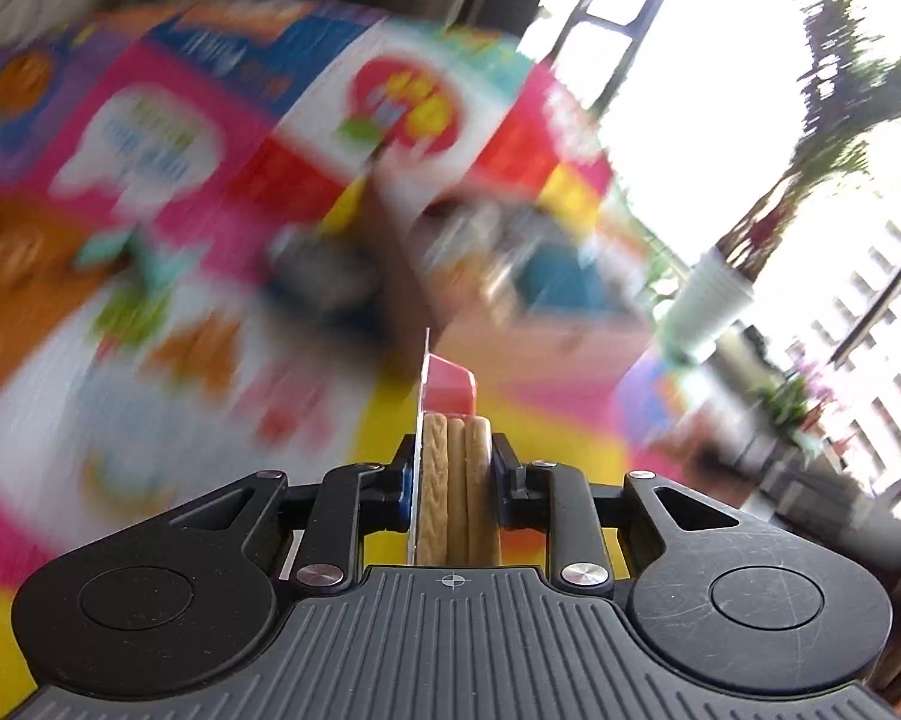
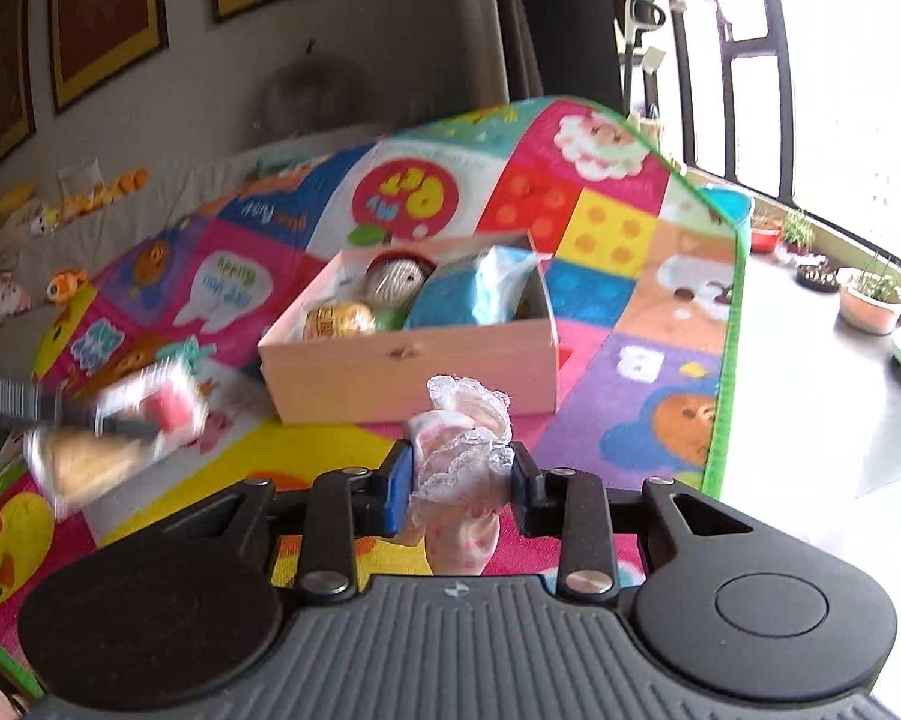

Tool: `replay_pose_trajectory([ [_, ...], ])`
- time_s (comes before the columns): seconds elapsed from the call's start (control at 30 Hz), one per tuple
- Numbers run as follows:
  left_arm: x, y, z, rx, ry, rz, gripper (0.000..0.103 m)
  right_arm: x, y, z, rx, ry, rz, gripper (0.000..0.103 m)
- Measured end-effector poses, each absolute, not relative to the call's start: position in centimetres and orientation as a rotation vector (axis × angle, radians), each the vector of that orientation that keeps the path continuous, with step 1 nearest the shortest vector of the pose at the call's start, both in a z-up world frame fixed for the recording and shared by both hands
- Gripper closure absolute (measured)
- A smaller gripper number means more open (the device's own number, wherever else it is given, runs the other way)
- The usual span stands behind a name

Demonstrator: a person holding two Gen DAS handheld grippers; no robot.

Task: Organize objects
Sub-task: 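Grasp the white lace cloth with the right gripper while the left gripper lifts the biscuit pack, then place the biscuit pack in the box with the left gripper while the right gripper drops the lace cloth in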

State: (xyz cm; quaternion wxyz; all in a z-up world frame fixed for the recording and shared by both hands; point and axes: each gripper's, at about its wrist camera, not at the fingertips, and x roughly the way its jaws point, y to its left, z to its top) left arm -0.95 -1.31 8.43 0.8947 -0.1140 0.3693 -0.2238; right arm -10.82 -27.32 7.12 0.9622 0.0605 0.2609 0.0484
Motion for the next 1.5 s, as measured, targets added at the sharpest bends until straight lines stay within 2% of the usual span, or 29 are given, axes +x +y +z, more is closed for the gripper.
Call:
replay_pose_trajectory([
  [0.17,5.3,-7.0,12.4,-0.304,0.629,-0.498,0.077,-10.8,-27.7,6.6,0.156,0.526,0.111,0.071],
  [0.3,10.5,-11.3,9.4,-0.383,0.645,-0.479,0.076,-10.8,-28.1,6.0,0.164,0.535,0.100,0.071],
  [0.4,11.5,-12.9,6.6,-0.374,0.698,-0.441,0.076,-11.0,-28.7,5.7,0.146,0.535,0.077,0.071],
  [0.67,9.2,-6.6,9.0,-0.417,0.540,-0.397,0.075,-9.5,-29.0,6.2,0.105,0.535,0.056,0.071],
  [0.83,5.3,-2.6,8.6,-0.366,0.527,-0.438,0.075,-6.4,-29.2,10.2,0.101,0.499,0.089,0.071],
  [1.0,4.0,1.3,5.7,-0.387,0.568,-0.452,0.076,2.4,-29.5,15.1,0.138,0.556,0.099,0.071],
  [1.13,4.4,4.2,3.9,-0.446,0.594,-0.453,0.076,11.4,-29.0,15.7,0.180,0.639,0.064,0.071],
  [1.2,4.7,5.8,3.3,-0.483,0.612,-0.444,0.076,15.8,-28.6,14.8,0.185,0.716,0.050,0.064],
  [1.23,4.8,6.7,3.1,-0.499,0.616,-0.438,0.076,17.6,-28.5,14.3,0.201,0.761,0.039,0.053],
  [1.27,4.7,7.6,3.1,-0.512,0.618,-0.429,0.076,18.5,-28.4,14.0,0.211,0.786,0.026,0.051],
  [1.43,4.8,11.5,3.3,-0.560,0.584,-0.386,0.076,21.1,-27.6,15.1,0.196,0.765,-0.010,0.052],
  [1.5,5.1,12.6,3.1,-0.595,0.575,-0.377,0.076,22.3,-27.4,14.6,0.232,0.801,0.000,0.056],
])
